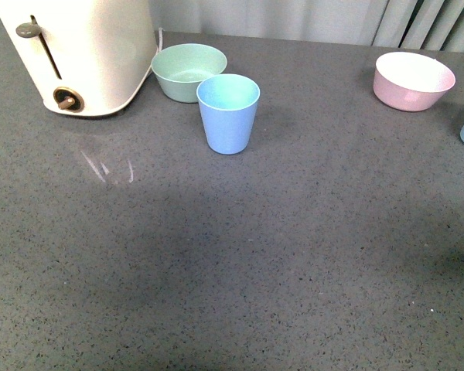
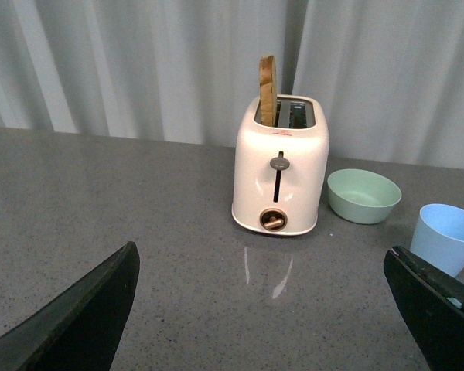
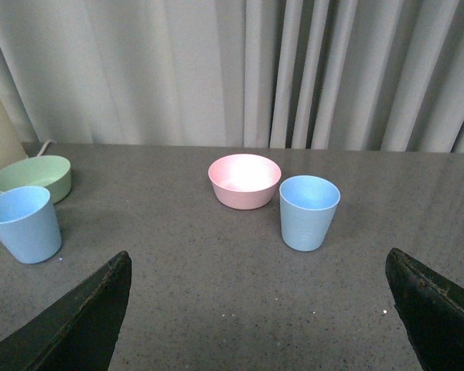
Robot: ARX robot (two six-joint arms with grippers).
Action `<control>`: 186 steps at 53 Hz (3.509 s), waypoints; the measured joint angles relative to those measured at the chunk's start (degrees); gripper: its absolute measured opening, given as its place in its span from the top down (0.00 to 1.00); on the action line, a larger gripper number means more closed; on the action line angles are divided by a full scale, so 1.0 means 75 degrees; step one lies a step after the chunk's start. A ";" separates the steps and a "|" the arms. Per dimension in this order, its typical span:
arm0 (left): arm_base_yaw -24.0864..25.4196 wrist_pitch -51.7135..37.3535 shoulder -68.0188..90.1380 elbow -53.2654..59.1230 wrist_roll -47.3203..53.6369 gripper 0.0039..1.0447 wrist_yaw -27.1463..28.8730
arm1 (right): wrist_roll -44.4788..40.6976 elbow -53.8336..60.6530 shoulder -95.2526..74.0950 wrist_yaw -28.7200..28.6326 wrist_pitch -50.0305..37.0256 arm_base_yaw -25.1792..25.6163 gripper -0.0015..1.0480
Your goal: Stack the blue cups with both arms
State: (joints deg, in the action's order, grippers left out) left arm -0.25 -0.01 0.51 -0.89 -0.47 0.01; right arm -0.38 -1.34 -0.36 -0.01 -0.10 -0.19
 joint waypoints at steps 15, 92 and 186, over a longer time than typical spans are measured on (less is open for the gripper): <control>0.0003 0.0000 0.0003 0.0000 0.0000 0.08 0.0000 | 0.0000 0.0000 0.0000 0.0000 0.0000 0.0000 0.09; -0.3687 0.0128 1.4015 -0.8215 -0.3756 0.08 -0.0927 | 0.0003 0.0000 0.0009 0.0000 0.0000 0.0000 0.09; -0.4744 0.2602 1.6358 -1.1176 -0.5438 0.98 -0.0128 | 0.0003 0.0000 0.0009 0.0000 0.0000 0.0000 0.09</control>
State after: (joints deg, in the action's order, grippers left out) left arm -35.83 19.51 123.20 -84.71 -41.25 -0.95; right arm -0.36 -1.34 -0.30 -0.01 -0.10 -0.19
